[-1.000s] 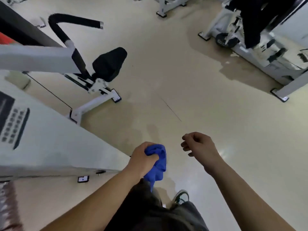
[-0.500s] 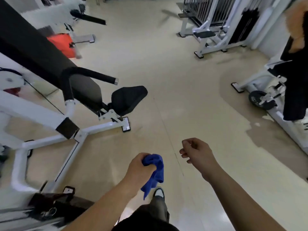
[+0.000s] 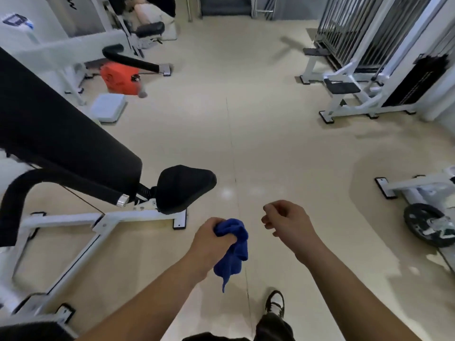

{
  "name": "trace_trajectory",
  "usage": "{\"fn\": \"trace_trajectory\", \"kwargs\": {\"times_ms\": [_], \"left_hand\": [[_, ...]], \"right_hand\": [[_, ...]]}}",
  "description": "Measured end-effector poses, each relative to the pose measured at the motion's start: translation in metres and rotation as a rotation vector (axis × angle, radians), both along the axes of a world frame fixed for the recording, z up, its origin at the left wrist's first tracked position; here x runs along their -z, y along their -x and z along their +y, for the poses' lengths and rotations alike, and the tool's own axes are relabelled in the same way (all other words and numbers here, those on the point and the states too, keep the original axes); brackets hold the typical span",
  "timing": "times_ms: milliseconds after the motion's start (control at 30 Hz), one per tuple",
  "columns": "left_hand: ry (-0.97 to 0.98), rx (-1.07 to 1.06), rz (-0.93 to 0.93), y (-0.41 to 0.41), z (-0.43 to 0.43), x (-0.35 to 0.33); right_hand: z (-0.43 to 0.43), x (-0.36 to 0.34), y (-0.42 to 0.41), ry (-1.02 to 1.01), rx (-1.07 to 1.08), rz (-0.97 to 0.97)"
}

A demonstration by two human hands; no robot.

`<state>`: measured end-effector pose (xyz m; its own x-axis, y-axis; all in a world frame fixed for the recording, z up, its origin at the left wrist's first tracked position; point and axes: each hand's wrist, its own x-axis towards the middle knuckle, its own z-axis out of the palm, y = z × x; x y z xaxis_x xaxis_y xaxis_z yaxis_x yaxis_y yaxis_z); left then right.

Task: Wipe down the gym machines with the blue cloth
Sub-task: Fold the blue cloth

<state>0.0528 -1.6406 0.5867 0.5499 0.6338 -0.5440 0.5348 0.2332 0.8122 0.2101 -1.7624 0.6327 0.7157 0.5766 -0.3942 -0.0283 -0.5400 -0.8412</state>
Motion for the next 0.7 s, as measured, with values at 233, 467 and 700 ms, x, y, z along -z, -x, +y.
{"fn": "trace_trajectory", "kwargs": {"times_ms": [233, 467, 700], "left_hand": [[0.016, -0.258, 0.007, -0.119, 0.051, 0.003], [0.015, -0.513, 0.011, -0.204, 0.151, 0.011], [0.018, -0.544, 0.017, -0.310, 0.296, 0.008]], "right_hand": [[0.078, 0.011, -0.151, 0.089, -0.239, 0.007], [0.231, 0.019, -0.250, 0.097, -0.485, 0.032], [0.400, 0.011, -0.360, 0.084, -0.523, 0.035]]}}
